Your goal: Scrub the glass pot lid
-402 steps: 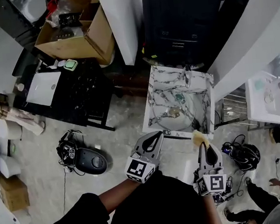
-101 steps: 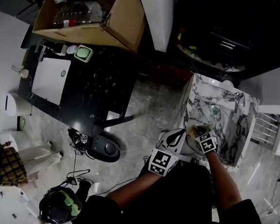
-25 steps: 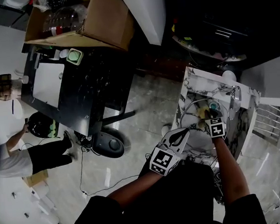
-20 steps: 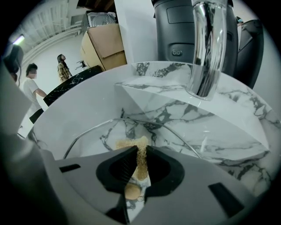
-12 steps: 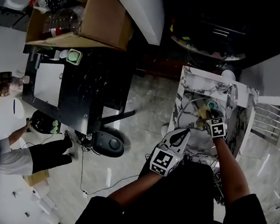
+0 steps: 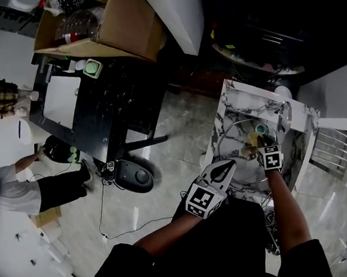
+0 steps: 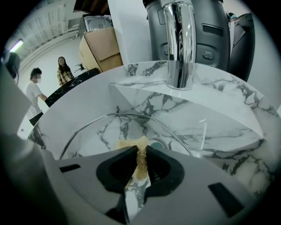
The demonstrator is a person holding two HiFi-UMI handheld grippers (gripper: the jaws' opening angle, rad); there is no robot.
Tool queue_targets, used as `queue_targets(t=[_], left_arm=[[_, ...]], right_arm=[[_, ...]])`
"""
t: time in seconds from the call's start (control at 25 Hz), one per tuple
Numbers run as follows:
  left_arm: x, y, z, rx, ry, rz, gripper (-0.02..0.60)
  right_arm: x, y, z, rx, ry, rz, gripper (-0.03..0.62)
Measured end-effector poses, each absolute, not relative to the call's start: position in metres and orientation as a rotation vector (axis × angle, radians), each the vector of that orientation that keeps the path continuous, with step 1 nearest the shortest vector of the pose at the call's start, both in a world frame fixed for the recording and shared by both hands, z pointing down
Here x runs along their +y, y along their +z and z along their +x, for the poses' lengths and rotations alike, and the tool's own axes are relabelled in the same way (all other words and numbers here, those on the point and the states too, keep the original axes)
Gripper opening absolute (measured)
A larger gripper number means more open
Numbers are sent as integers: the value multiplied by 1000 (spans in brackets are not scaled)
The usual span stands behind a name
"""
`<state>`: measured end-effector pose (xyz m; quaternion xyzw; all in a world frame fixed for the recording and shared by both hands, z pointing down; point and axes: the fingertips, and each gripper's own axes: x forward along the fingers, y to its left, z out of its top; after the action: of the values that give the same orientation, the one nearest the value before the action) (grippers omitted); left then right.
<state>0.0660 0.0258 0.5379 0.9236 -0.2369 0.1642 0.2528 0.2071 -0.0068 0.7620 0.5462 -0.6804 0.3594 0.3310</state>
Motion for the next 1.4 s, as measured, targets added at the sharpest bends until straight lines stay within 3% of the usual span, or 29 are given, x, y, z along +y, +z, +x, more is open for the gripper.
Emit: queue_targets(t=[1.4], left_arm=[[38,527,65,-878,457,2508,16]], right_arm=[[30,758,243,-1713,862,1375,64]])
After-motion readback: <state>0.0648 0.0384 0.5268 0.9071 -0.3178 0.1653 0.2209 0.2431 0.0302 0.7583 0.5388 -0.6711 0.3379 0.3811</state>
